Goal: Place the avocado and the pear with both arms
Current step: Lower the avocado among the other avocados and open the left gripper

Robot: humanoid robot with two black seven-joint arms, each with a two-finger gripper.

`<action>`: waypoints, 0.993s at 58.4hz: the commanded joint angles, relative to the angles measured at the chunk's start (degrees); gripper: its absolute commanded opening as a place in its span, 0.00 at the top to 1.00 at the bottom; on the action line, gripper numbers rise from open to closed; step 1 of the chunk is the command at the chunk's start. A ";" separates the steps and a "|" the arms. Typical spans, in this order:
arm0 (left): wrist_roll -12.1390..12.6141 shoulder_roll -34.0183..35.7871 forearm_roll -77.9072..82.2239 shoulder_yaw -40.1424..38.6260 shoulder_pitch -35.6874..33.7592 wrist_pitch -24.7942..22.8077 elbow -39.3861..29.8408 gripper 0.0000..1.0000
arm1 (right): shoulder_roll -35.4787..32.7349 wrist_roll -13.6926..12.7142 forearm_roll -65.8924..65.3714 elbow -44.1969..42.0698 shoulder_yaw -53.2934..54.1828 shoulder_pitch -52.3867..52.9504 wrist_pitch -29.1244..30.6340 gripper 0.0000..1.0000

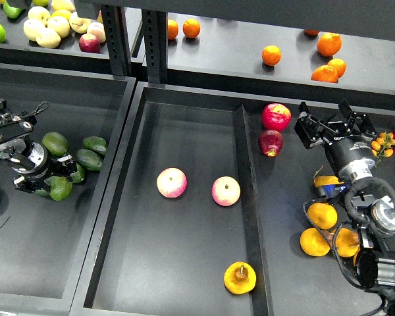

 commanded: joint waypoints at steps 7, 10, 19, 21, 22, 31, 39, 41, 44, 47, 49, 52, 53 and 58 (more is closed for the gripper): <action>0.01 -1.92 0.09 -0.67 1.79 0.00 1.36 0.52 | 0.00 0.01 0.00 0.05 -0.02 0.00 0.00 0.01; 0.01 -2.10 0.09 -0.67 2.14 0.00 1.44 0.52 | 0.00 0.01 0.00 0.05 -0.02 0.00 0.00 0.01; 0.01 -2.19 0.09 -0.67 2.32 0.00 1.44 0.46 | 0.00 0.01 0.00 0.05 -0.02 -0.09 0.00 0.01; 0.01 -2.28 0.09 -0.76 2.32 0.00 1.44 0.44 | 0.00 0.01 0.00 0.05 -0.02 -0.09 0.00 0.01; 0.01 -2.36 0.09 -0.76 2.32 0.00 1.44 0.44 | 0.00 0.01 0.00 0.05 -0.02 -0.09 0.00 0.01; 0.01 -2.98 0.09 -0.76 2.32 0.00 1.53 0.40 | 0.00 0.01 0.00 0.05 -0.02 -0.09 0.00 0.01; 0.01 -3.24 0.09 -0.76 2.32 0.00 1.62 0.36 | 0.00 0.01 0.00 0.05 -0.02 -0.09 0.00 0.01; 0.01 -3.24 0.09 -0.76 2.32 0.00 1.62 0.36 | 0.00 0.01 0.00 0.05 -0.02 -0.09 0.00 0.01; 0.01 -3.24 0.09 -0.76 2.32 0.00 1.53 0.35 | 0.00 0.01 -0.09 0.05 0.06 -0.09 0.00 0.01; 0.01 -3.24 0.09 -0.76 2.32 0.00 1.53 0.35 | 0.00 0.01 -0.09 0.05 -0.02 -0.09 0.00 0.01; 0.01 -3.24 0.09 -0.76 2.32 0.00 1.53 0.34 | 0.00 0.01 0.00 0.05 -0.02 -0.09 0.00 0.01; 0.01 -3.24 0.09 -0.76 2.23 0.00 1.53 0.33 | 0.00 0.01 0.00 0.14 -0.02 -0.09 0.00 0.01; 0.01 -3.24 0.09 -0.76 2.23 0.00 1.53 0.32 | 0.00 0.01 0.00 0.14 -0.02 -0.09 0.00 0.01; 0.01 -3.24 0.00 -0.76 1.97 0.00 1.53 0.25 | 0.00 0.01 0.00 0.14 0.06 -0.18 0.00 0.01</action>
